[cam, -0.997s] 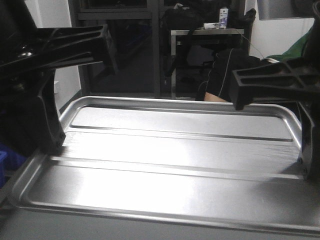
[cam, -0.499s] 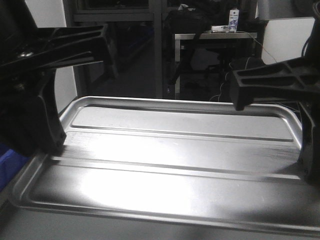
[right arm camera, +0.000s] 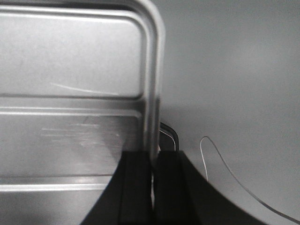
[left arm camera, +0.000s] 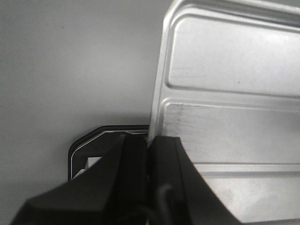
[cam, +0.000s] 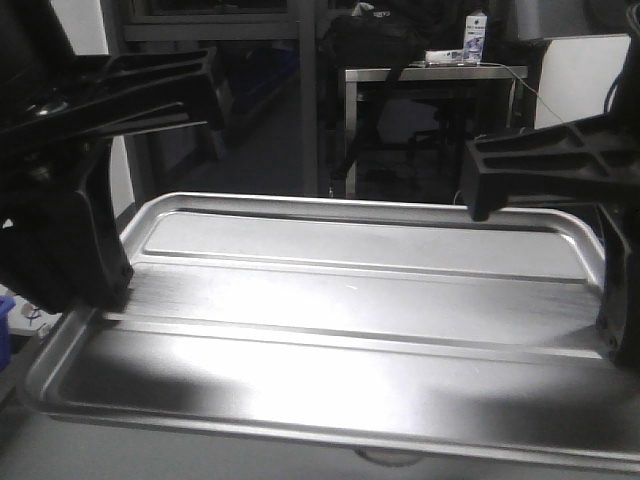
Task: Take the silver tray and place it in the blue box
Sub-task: 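Hold the tray level in both grippers while the base drives to the blue bins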
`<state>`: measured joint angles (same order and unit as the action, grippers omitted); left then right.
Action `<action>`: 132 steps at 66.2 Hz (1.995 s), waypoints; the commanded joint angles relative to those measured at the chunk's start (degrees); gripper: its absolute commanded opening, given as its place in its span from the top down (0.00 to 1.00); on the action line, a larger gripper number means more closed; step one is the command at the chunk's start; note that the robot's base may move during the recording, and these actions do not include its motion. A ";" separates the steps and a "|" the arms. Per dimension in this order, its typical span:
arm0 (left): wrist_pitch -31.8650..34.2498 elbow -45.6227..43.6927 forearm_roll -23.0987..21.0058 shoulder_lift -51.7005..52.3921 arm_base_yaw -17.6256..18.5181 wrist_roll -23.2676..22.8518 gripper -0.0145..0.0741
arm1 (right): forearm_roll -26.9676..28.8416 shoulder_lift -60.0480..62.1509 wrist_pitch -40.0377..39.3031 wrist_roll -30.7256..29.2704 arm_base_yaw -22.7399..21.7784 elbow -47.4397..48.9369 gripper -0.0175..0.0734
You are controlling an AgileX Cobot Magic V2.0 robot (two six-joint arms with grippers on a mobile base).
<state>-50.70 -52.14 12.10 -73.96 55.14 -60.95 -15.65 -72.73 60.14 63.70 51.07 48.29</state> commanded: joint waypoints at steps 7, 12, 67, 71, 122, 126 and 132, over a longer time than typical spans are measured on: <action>-1.20 -1.98 3.05 1.61 -0.09 -0.94 0.95 | -2.73 1.41 5.03 -0.66 -0.26 1.30 0.75; -1.20 -1.98 3.05 1.61 -0.09 -0.94 0.95 | -2.73 1.41 5.03 -0.66 -0.26 1.30 0.75; -1.24 -1.98 3.17 1.61 -0.09 -0.94 0.95 | -2.73 1.41 5.83 -0.66 -0.26 1.30 0.75; -1.24 -1.98 3.17 1.61 -0.09 -0.94 0.95 | -2.73 1.41 5.94 -0.66 -0.26 1.30 0.75; -1.24 -1.98 3.44 1.61 -0.09 -0.94 0.95 | -2.73 1.41 6.32 -0.66 -0.26 1.30 0.75; -1.24 -1.98 3.44 1.61 -0.09 -0.94 0.95 | -2.73 1.41 6.32 -0.66 -0.26 1.30 0.75; -1.24 -1.98 3.44 1.61 -0.09 -0.94 0.95 | -2.73 1.41 6.32 -0.66 -0.26 1.30 0.75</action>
<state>-50.22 -52.36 12.00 -73.96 55.14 -60.95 -15.65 -72.73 60.80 63.70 51.07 48.29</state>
